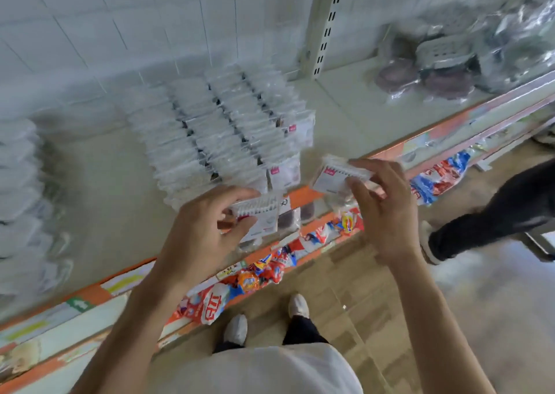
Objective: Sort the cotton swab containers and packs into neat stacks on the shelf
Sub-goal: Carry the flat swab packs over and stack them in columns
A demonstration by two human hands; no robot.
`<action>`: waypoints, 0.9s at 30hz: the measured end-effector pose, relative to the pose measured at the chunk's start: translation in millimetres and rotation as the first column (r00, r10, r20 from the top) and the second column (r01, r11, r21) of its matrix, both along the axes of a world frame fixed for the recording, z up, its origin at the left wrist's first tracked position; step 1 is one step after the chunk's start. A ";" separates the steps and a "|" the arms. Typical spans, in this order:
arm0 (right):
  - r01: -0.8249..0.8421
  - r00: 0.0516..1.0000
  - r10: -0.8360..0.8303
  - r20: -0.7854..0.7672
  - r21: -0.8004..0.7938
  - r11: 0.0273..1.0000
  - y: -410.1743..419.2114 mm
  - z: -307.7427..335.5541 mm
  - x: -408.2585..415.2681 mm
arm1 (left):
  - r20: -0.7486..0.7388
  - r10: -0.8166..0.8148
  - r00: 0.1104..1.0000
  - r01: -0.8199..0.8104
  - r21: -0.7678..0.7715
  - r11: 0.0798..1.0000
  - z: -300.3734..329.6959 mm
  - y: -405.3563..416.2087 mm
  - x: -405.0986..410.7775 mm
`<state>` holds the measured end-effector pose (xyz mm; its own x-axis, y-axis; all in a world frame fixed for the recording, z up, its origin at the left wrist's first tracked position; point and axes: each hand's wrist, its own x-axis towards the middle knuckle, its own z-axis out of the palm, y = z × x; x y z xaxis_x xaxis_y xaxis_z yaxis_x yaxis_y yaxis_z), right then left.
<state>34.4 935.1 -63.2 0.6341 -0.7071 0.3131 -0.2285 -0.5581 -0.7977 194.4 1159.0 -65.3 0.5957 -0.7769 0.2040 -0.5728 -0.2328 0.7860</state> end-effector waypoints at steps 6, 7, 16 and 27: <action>-0.205 0.979 0.206 0.011 -0.037 0.978 -105.1 -0.6 79.4 | 0.019 0.239 0.971 -0.238 -0.010 0.971 7.7 -34.7 -22.0; -0.231 0.973 0.231 -0.012 -0.032 0.972 -118.4 -4.8 94.2 | 0.028 0.258 0.966 -0.258 -0.001 0.966 8.9 -39.8 -25.1; -0.408 0.913 0.407 -0.029 -0.083 0.909 -141.3 -57.1 144.5 | -0.088 0.481 0.872 -0.482 0.003 0.876 10.9 -64.6 -59.2; -0.520 0.853 0.514 -0.085 -0.081 0.850 -149.0 -63.4 134.0 | -0.117 0.563 0.818 -0.565 0.014 0.825 0.2 -97.5 -93.4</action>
